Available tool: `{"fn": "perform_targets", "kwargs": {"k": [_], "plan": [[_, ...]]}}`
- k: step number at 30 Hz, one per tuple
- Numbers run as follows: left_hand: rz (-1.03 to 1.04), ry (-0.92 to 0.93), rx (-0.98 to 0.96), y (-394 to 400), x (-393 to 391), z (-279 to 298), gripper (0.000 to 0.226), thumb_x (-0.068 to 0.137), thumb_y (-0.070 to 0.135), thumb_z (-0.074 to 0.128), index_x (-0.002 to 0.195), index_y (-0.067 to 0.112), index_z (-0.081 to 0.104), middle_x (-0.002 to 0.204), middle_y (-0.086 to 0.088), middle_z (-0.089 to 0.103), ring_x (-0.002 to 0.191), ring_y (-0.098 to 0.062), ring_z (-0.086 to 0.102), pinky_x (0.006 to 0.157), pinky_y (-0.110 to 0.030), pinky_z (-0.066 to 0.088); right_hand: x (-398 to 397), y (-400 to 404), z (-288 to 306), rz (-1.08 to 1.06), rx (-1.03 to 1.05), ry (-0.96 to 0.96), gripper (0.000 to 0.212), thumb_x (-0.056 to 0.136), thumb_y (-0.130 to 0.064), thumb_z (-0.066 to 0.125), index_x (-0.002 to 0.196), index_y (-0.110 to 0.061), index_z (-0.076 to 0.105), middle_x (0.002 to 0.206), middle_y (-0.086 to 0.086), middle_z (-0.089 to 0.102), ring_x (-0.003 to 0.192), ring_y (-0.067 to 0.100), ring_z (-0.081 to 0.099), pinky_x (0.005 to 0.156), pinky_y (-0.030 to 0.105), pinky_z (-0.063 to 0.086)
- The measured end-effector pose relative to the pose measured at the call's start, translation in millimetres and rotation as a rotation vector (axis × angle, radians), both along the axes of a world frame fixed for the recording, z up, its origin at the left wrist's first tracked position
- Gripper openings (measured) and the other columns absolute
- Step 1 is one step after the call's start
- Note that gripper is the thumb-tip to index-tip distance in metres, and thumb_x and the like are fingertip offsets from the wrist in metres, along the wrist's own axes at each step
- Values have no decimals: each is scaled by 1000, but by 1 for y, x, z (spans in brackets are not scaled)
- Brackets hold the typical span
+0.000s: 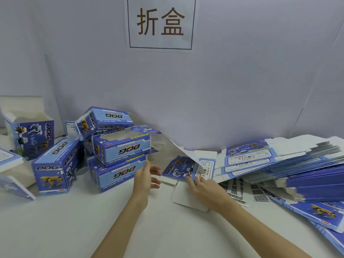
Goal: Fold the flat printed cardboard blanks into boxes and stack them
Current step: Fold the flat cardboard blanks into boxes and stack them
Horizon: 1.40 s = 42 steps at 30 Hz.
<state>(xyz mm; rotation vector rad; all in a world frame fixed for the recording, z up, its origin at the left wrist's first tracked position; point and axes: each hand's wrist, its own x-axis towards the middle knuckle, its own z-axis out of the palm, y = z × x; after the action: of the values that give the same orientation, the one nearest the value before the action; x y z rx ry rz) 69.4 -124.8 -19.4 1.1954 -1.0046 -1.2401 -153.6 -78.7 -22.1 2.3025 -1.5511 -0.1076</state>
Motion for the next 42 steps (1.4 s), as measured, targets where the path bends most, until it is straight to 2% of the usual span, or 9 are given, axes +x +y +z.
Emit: {"fn": "perform_targets", "kwargs": {"k": [4,8,11,17,21,27,35,39,42], "plan": [[32,64,-61,-1,0,1,41,112,32,42,100,8,74,98,-15,73,63,-21,64,53,-33,53,-5,11,33,118,-377,-218,47,61,7,93,104,1,73,69,6,69,45,22,63,38,28,42],[4,-79,-292,-1,-2,0,54,98,-6,52,132,36,57,139,-8,59,108,-25,65,76,-43,61,-10,25,45,84,-568,-809,20,93,2,77,113,-3,75,53,-11,45,45,18,46,48,22,39],[-127,-565,-605,4,-3,-4,116,76,41,92,161,47,13,172,9,7,158,-20,14,123,-48,28,-7,42,53,148,-662,-969,34,78,-18,93,101,-2,74,60,-24,43,46,12,39,48,10,32],[-218,-929,-967,23,-18,-2,135,63,89,73,165,42,-2,173,6,-16,160,-22,-15,120,-67,-2,-1,67,20,118,-359,-1758,16,77,-7,63,83,8,65,58,-9,66,56,-2,60,54,15,50],[-276,-1028,-1023,21,-14,0,93,86,48,75,163,40,24,168,15,29,154,-10,30,124,-57,24,5,67,17,9,-258,-1759,33,97,16,59,77,-11,63,64,-14,68,59,-4,60,63,25,52],[110,-1023,-1244,17,-14,5,22,87,28,76,105,17,80,92,7,80,77,-23,72,83,-38,56,4,63,9,36,-484,-1202,32,98,-15,52,120,-22,75,123,-6,60,102,1,60,80,7,41],[211,-880,-1118,19,-13,8,53,86,50,74,126,15,69,109,5,71,105,-22,64,96,-40,46,9,69,7,13,-92,-1291,45,89,-34,49,120,-67,51,119,-37,63,115,-1,60,89,7,41],[178,-893,-1159,20,-19,5,57,91,45,72,137,13,61,132,-3,64,125,-25,57,108,-38,44,22,65,5,-7,-114,-1272,67,98,-24,68,145,-58,34,136,-47,46,123,-32,40,96,-4,31],[172,-978,-1243,17,-22,1,62,98,47,65,149,16,48,148,-4,53,142,-24,45,117,-45,40,25,58,7,-54,-185,-1428,58,99,-15,72,139,-51,47,133,-25,62,118,-10,60,93,8,47]]}}
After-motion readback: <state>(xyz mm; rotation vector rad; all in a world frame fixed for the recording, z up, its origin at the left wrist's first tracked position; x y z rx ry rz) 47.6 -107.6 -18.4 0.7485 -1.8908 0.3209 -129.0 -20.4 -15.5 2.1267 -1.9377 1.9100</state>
